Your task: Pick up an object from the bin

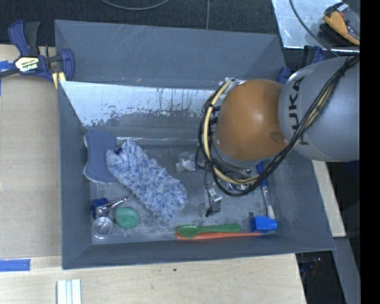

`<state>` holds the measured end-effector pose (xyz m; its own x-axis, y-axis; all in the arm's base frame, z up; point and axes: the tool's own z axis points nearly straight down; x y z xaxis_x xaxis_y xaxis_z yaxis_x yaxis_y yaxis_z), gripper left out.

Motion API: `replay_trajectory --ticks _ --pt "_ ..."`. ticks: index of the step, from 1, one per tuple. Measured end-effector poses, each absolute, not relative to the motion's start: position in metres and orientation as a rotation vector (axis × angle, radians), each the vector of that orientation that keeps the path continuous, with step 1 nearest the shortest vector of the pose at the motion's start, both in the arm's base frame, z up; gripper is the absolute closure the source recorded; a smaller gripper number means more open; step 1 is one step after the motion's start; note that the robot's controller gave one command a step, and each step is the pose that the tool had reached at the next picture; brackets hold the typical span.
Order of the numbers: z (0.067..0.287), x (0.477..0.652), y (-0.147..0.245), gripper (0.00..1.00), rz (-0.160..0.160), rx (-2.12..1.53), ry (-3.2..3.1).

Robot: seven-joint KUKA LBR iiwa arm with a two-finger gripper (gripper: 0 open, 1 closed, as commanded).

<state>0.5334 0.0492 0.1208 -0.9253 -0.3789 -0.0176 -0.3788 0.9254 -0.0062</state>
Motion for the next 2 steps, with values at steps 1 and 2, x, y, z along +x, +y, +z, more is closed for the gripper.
replay_trajectory --ticks 1,2 --pt "0.122 0.518 0.060 0.00 0.004 -0.419 3.101" --pt "0.076 0.559 0.091 0.00 -0.001 -0.469 3.088"
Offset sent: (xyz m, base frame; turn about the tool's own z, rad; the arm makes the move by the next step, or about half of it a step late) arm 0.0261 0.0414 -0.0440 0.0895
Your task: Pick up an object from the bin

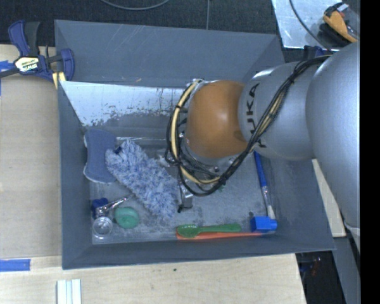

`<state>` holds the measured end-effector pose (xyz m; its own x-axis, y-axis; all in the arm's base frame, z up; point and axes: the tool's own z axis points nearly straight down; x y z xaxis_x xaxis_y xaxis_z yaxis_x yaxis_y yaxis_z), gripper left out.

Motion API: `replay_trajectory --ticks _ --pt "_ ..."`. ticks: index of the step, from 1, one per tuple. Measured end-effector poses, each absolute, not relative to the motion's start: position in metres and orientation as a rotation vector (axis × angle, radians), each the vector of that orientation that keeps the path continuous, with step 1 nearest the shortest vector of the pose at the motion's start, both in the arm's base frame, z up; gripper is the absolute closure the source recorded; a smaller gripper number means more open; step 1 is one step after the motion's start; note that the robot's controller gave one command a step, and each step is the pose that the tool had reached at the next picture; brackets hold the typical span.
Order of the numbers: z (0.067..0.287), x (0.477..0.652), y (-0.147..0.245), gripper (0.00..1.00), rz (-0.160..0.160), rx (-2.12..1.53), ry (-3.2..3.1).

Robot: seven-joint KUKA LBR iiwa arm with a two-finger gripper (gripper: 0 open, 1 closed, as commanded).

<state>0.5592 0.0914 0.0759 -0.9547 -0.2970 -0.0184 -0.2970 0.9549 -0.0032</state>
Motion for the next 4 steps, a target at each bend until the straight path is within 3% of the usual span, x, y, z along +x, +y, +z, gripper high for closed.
replay_trajectory --ticks 1,2,3,4 --pt "0.070 0.504 0.092 0.00 0.001 -0.424 3.089" --pt "0.111 0.543 0.074 0.00 -0.003 -0.482 3.070" --pt "0.121 0.536 0.102 0.00 0.003 -0.510 3.077" --pt "0.076 0.515 0.114 0.00 -0.002 -0.478 3.076"
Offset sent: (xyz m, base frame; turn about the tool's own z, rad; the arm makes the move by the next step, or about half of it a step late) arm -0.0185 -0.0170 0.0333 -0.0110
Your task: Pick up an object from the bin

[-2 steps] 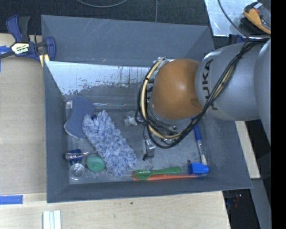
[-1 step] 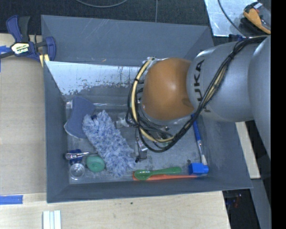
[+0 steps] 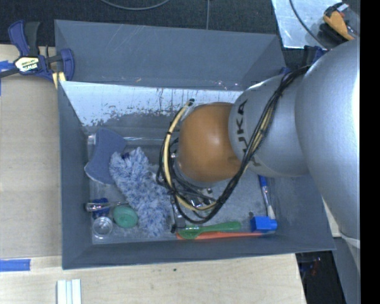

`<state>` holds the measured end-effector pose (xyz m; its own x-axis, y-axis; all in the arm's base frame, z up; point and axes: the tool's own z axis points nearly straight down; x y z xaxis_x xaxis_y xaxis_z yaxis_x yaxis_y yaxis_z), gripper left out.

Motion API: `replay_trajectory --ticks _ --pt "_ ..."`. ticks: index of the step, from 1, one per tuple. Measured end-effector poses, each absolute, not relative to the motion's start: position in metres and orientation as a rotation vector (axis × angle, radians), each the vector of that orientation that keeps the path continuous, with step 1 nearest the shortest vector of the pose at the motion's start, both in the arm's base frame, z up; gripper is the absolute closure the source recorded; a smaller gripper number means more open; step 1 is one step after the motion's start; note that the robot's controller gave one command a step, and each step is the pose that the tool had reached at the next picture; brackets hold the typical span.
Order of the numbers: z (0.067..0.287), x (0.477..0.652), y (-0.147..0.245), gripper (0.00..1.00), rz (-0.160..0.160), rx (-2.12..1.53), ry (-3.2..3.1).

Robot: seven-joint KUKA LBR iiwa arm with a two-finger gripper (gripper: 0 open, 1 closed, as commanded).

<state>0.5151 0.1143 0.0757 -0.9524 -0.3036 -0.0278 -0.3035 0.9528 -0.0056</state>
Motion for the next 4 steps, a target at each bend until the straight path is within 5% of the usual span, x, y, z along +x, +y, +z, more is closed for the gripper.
replay_trajectory --ticks 1,2,3,4 --pt "0.076 0.520 0.112 0.00 -0.001 -0.459 3.077" --pt "0.079 0.501 0.105 0.00 -0.001 -0.463 3.074" --pt "0.073 0.510 0.122 1.00 0.003 -0.254 3.090" --pt "0.073 0.510 0.122 1.00 0.003 -0.254 3.090"
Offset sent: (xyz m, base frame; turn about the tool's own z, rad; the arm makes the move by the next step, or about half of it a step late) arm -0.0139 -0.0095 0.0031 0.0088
